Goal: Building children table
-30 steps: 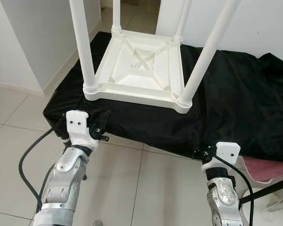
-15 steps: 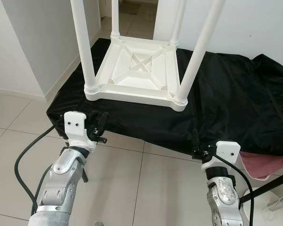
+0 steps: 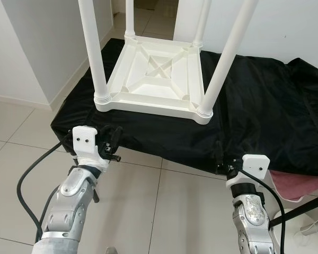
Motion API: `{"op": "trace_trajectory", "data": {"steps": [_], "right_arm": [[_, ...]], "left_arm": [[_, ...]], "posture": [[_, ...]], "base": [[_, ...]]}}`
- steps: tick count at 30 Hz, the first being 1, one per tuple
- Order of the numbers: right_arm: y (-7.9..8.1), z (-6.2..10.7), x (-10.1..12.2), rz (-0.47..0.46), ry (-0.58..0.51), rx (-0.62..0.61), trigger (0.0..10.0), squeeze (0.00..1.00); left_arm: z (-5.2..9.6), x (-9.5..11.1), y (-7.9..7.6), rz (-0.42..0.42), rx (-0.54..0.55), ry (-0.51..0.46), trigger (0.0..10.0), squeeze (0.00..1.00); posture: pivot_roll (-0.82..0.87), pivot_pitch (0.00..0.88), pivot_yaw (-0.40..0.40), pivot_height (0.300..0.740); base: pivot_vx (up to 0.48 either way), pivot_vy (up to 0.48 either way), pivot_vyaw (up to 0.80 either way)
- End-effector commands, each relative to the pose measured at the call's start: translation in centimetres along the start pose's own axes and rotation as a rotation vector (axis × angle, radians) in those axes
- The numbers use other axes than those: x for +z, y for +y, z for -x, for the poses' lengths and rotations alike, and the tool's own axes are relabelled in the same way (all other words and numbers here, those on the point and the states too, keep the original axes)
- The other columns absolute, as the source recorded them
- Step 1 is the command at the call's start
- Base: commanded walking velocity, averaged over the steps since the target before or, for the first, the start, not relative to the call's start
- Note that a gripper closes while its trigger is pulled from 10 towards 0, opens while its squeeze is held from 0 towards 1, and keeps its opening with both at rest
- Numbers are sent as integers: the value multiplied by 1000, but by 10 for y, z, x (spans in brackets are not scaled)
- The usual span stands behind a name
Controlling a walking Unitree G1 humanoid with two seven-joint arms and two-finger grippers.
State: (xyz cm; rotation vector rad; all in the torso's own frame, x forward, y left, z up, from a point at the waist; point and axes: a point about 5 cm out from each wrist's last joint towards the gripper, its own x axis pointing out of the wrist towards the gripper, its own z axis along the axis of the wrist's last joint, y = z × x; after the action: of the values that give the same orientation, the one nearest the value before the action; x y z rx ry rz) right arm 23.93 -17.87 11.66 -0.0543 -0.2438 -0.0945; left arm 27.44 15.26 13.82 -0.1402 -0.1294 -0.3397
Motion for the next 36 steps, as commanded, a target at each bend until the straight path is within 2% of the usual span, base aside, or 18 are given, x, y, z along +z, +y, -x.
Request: {"op": "trace_trajectory", "data": {"steps": [1,22,36], "right_arm": [[-1,0,-1,9,12,8,10000,0],[0,1,-3,12,20,15,10000,0],[3,4,-6,12,33,27,10000,0]], "left_arm": [[2,-2,-5,6,-66,13,10000,0],[3,-1,-7,13,-70,7,10000,0],[7,-4,-5,16,-29,7,10000,0]], "posture": [[-30,0,-44,740],[-27,0,-47,740],[-27,0,-43,740]], "base": [[251,0,0],[282,0,0],[0,0,0]]}}
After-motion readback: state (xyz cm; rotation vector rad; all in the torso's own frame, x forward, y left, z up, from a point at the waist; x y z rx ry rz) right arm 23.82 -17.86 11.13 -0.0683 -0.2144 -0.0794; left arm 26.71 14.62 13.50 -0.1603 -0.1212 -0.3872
